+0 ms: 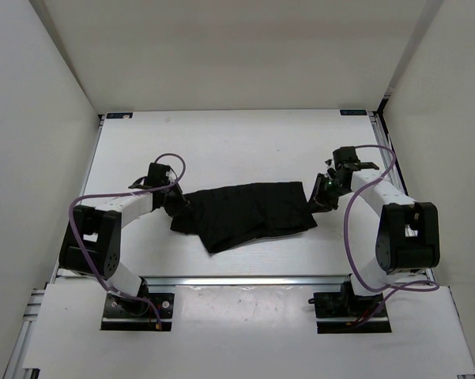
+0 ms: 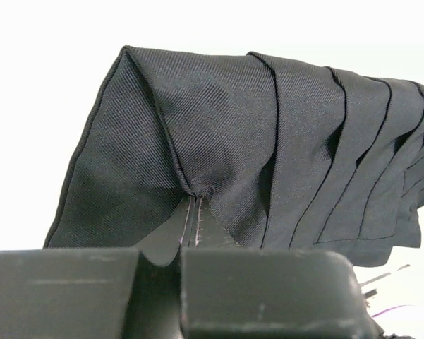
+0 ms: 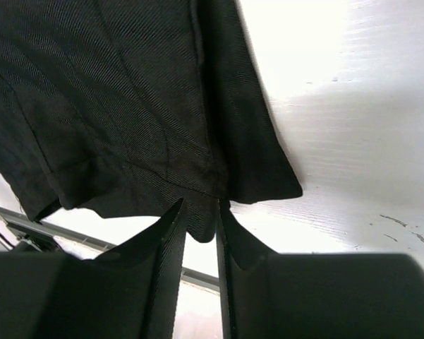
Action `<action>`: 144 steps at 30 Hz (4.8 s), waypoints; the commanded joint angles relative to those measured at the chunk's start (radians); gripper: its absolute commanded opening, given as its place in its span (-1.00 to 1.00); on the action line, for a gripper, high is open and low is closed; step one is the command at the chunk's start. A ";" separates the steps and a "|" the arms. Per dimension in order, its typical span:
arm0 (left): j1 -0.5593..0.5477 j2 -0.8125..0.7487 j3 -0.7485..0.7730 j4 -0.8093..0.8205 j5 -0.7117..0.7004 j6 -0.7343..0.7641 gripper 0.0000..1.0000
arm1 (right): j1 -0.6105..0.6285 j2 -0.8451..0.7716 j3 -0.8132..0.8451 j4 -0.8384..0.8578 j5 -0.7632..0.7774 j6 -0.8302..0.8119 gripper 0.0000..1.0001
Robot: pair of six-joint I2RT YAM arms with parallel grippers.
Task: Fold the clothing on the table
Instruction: Fold the skirt
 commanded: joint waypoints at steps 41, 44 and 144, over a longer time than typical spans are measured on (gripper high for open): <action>0.154 0.133 0.109 0.564 0.408 -0.456 -1.00 | 0.027 0.337 0.028 -0.069 0.178 -0.023 -0.99; 0.160 0.176 0.164 0.595 0.391 -0.475 -1.00 | 0.028 0.338 0.048 -0.081 0.181 -0.025 -1.00; 0.023 -0.189 -0.036 -0.084 0.067 -0.036 -0.48 | 0.446 0.408 0.247 -0.012 -0.219 -0.080 -1.00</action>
